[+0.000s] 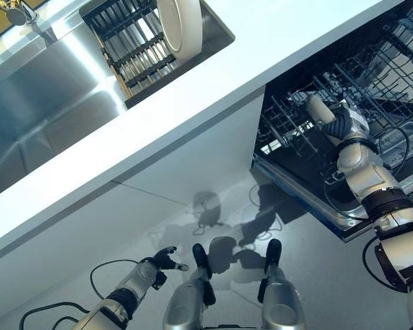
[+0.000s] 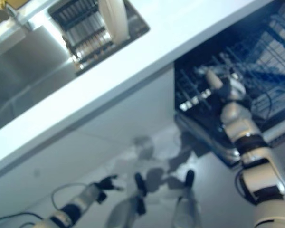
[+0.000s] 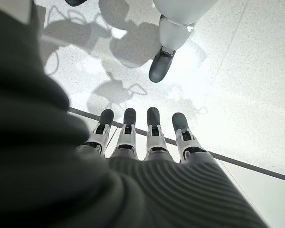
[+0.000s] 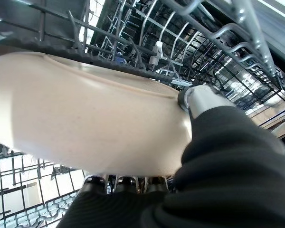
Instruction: Take plates into dishwasher
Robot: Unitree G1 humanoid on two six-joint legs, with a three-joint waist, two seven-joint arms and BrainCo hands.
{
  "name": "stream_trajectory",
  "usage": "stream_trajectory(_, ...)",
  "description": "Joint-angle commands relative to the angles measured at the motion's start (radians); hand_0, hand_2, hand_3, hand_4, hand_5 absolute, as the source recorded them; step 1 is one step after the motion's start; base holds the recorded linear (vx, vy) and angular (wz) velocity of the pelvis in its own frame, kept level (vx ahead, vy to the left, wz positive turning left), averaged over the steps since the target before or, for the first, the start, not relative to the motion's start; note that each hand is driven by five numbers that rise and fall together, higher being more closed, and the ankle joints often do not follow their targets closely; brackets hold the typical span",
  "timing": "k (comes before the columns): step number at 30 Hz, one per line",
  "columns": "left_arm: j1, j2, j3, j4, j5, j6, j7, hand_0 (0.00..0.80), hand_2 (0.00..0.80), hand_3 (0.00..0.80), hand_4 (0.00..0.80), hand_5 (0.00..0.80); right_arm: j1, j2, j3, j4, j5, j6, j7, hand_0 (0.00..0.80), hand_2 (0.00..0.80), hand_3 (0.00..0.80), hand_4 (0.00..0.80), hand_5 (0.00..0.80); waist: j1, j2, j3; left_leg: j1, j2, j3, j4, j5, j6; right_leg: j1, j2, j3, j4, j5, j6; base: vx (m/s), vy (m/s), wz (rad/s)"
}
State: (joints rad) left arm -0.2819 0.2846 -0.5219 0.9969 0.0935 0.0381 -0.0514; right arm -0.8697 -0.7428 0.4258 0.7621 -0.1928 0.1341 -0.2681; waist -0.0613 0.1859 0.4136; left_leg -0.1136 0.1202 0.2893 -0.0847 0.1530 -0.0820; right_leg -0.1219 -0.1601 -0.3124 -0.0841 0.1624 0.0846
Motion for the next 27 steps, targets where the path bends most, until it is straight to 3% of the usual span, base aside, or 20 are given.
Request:
stream_trajectory(1,-0.066,0.014,-0.060,0.019,-0.027,0.009,-0.010,0.000,0.000,0.000,0.000,0.000,0.023,0.082,0.031,0.085,0.069,0.004,0.045,0.800,0.800,0.800,0.800,0.800,0.037,-0.025,0.024,-0.033,-0.010,0.011,-0.003,-0.012,-0.043,-0.074,-0.011,0.017,0.108,-0.088,0.018,0.000,0.000,0.00)
stream_trajectory(3,-0.066,0.015,-0.059,0.019,-0.028,0.009,-0.010,0.000,0.000,0.000,0.000,0.000,0.024,0.082,0.031,0.083,0.068,0.006,0.046,0.800,0.800,0.800,0.800,0.800,0.037,-0.027,0.023,-0.033,-0.010,0.011,-0.003,-0.013,-0.043,-0.073,-0.010,0.018,0.108,-0.089,0.018,0.000,0.000,0.00)
stream_trajectory(4,-0.066,0.015,-0.059,0.021,-0.028,0.008,-0.010,0.000,0.000,0.000,0.000,0.000,0.024,0.083,0.030,0.084,0.066,0.008,0.044,0.718,0.718,0.718,0.718,0.718,0.037,-0.028,0.022,-0.032,-0.009,0.011,-0.003,-0.012,-0.043,-0.072,-0.010,0.018,0.109,-0.090,0.018,0.000,0.000,0.00)
stream_trajectory(5,-0.066,0.015,-0.058,0.022,-0.027,0.008,-0.011,0.000,0.000,0.000,0.000,0.000,0.026,0.084,0.029,0.085,0.066,0.008,0.039,0.499,0.499,0.499,0.499,0.499,0.038,-0.030,0.020,-0.032,-0.010,0.010,-0.003,-0.013,-0.043,-0.071,-0.009,0.017,0.108,-0.090,0.018,0.000,0.000,0.00)
stream_trajectory(6,-0.065,0.015,-0.057,0.023,-0.025,0.007,-0.011,0.000,0.000,0.000,0.000,0.000,0.028,0.085,0.029,0.085,0.068,0.008,0.037,0.195,0.195,0.195,0.195,0.195,0.038,-0.031,0.020,-0.031,-0.009,0.010,-0.003,-0.013,-0.042,-0.069,-0.009,0.017,0.107,-0.089,0.017,0.000,0.000,0.00)
stream_trajectory(7,-0.065,0.015,-0.057,0.024,-0.026,0.007,-0.010,0.000,0.000,0.000,0.000,0.000,0.030,0.085,0.029,0.084,0.069,0.007,0.032,0.000,0.000,0.000,0.000,0.000,0.038,-0.032,0.019,-0.030,-0.009,0.010,-0.003,-0.013,-0.042,-0.069,-0.009,0.016,0.108,-0.089,0.017,0.000,0.000,0.00)
stream_trajectory(27,-0.047,0.023,-0.034,0.019,-0.029,0.012,-0.004,0.000,0.000,0.000,0.000,0.000,0.041,0.079,0.017,-0.013,0.071,-0.002,-0.042,0.000,0.000,0.000,0.000,0.000,0.039,-0.062,0.011,-0.020,-0.001,0.021,-0.003,-0.016,-0.041,-0.052,-0.003,0.009,0.092,-0.079,0.022,0.000,0.000,0.00)
